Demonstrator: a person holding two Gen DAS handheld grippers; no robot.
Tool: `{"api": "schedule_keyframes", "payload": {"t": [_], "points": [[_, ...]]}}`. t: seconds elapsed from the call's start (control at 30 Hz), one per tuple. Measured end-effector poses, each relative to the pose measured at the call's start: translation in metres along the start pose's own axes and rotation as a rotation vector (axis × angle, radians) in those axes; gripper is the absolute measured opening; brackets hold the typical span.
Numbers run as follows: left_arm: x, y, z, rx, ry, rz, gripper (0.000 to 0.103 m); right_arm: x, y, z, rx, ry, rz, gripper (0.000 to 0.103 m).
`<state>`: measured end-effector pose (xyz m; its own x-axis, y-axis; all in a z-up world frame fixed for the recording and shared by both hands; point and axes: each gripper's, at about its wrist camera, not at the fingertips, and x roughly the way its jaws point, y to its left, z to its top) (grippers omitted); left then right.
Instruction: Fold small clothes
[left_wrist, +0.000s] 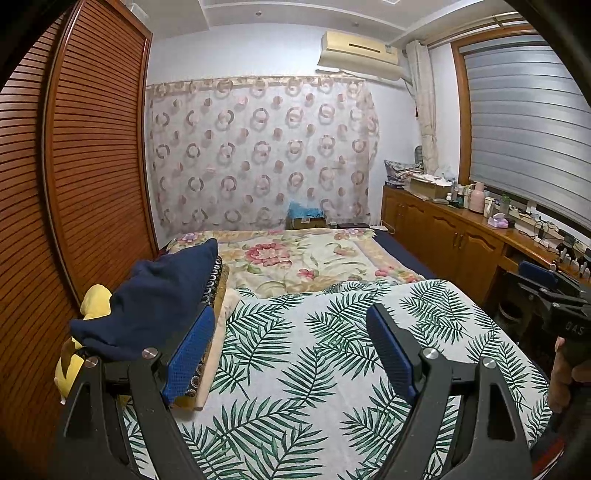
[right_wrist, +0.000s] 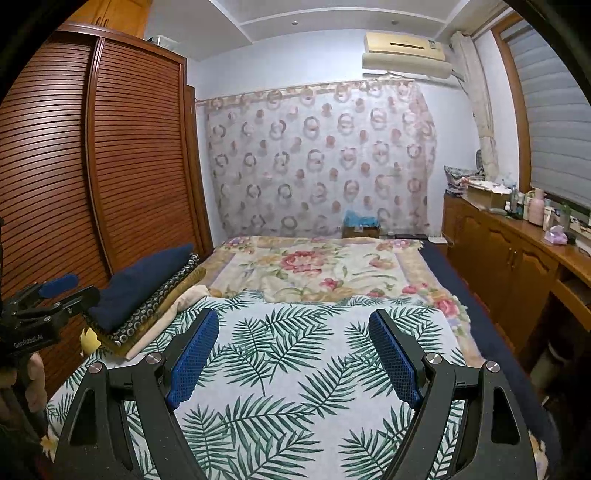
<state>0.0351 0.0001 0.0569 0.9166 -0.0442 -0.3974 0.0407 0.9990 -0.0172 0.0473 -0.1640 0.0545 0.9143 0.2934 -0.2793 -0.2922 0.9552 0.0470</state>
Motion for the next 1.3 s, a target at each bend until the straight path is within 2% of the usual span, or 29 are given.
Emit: {"api": "schedule_keyframes", "payload": {"t": [0.67,1.3], "points": [[-0.002,-0.002,0.000,0.000,-0.006,0.001,0.084,-0.007,-0.023,0.003,-0.002,0.006,0.004,0.085],[-0.001,0.000,-0.001,0.001,-0.005,0.001,0.084,-0.009,-0.025,0.001,-0.006,0.006,0.011,0.085]]}}
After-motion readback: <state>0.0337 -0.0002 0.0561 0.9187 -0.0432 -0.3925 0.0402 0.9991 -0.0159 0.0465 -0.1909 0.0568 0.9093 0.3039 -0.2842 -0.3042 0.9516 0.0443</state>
